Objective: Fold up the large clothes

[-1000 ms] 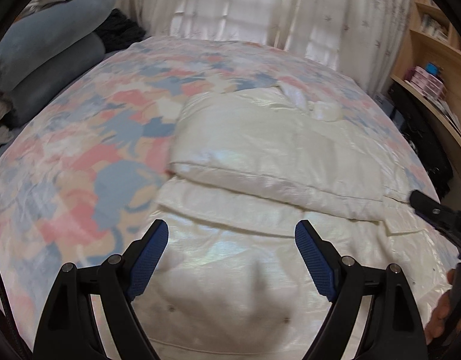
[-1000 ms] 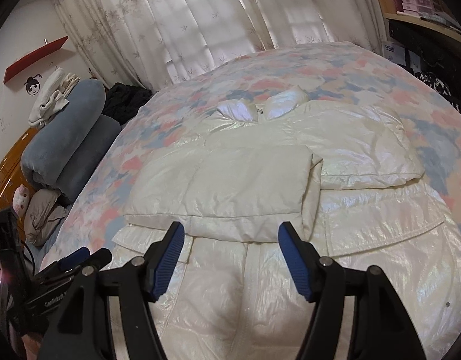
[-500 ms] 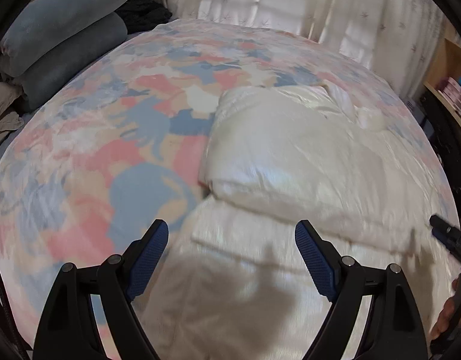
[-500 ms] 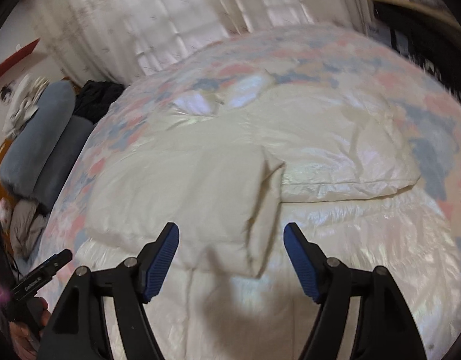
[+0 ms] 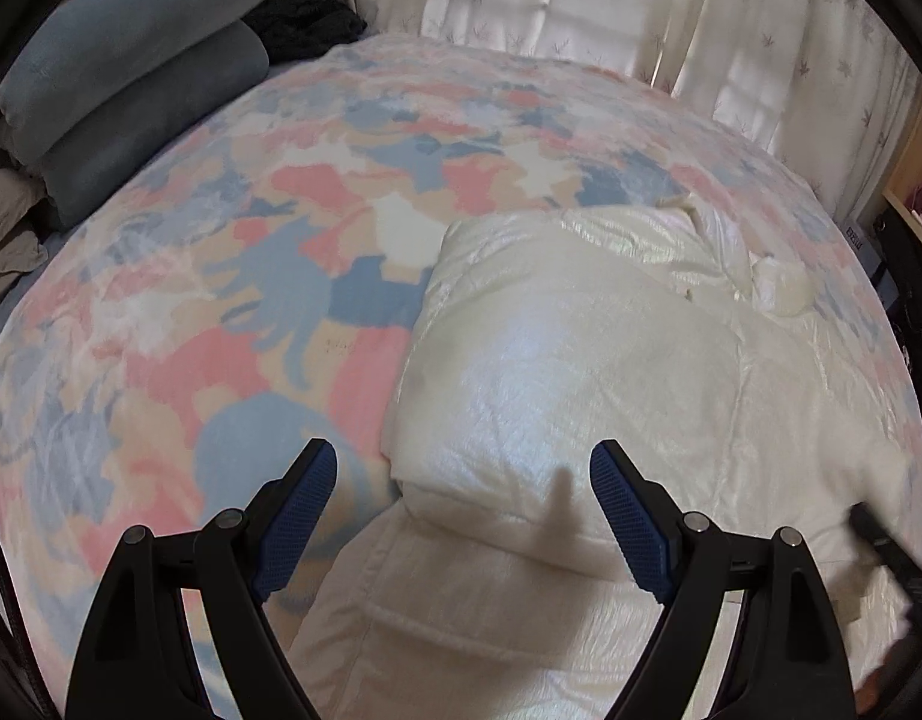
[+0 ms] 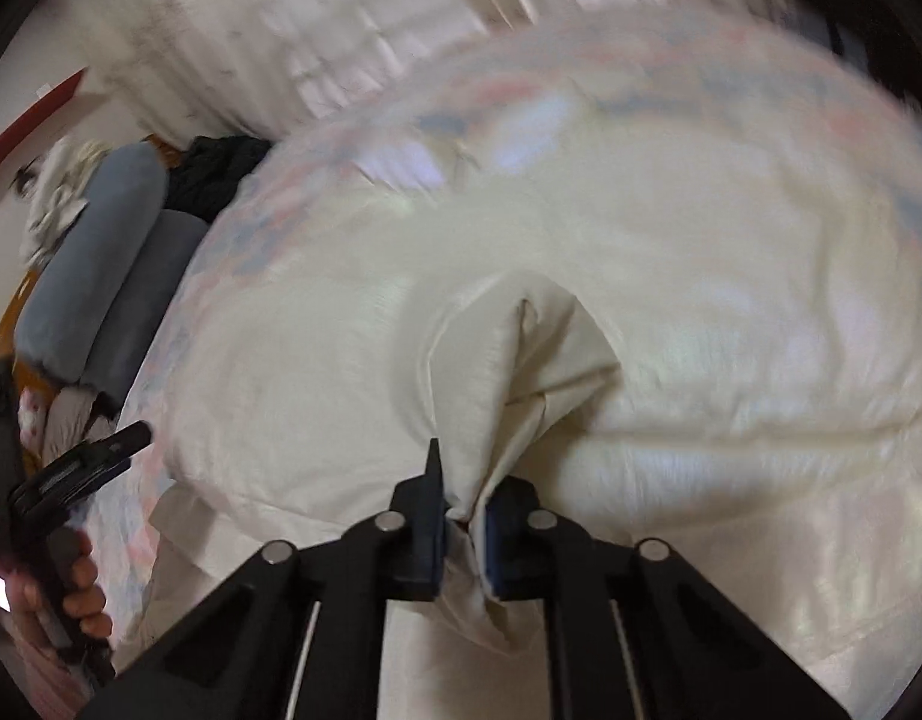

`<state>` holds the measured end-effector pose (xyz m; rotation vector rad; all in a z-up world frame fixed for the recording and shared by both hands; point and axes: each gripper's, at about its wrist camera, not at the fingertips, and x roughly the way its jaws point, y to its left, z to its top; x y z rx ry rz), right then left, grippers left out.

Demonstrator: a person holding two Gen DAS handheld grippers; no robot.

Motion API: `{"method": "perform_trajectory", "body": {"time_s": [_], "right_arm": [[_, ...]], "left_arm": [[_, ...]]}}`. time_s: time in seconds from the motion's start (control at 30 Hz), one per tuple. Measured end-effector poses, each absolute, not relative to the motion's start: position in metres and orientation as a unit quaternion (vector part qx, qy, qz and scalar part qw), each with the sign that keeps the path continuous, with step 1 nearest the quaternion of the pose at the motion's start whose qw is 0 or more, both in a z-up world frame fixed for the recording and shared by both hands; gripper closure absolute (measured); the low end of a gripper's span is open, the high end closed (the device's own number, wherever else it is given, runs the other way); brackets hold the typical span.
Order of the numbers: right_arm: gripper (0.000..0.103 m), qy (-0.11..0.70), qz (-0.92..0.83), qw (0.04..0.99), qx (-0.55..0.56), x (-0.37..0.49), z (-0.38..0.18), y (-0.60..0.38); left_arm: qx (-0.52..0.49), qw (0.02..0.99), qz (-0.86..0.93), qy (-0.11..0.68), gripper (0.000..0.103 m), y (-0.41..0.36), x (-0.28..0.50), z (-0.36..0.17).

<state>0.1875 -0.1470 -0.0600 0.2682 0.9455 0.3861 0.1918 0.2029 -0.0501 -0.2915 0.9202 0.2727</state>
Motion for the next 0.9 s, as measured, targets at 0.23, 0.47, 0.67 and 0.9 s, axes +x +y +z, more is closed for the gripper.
{"method": "perform_trajectory", "body": {"time_s": [0.23, 0.47, 0.67, 0.9], "right_arm": [[0.094, 0.341, 0.187, 0.917, 0.087, 0.195, 0.017, -0.147], [0.092, 0.392, 0.101, 0.912, 0.065, 0.255, -0.033, -0.163], [0.072, 0.450, 0.077, 0.884, 0.102, 0.270, -0.089, -0.187], [0.067, 0.456, 0.074, 0.876, 0.139, 0.263, -0.077, -0.200]], "left_arm": [[-0.136, 0.888, 0.135, 0.418, 0.018, 0.196, 0.209, -0.047], [-0.092, 0.882, 0.150, 0.437, 0.018, 0.182, 0.245, -0.076], [-0.099, 0.872, 0.138, 0.458, 0.017, 0.182, 0.258, -0.106], [-0.126, 0.875, 0.120, 0.451, 0.017, 0.192, 0.253, -0.095]]}}
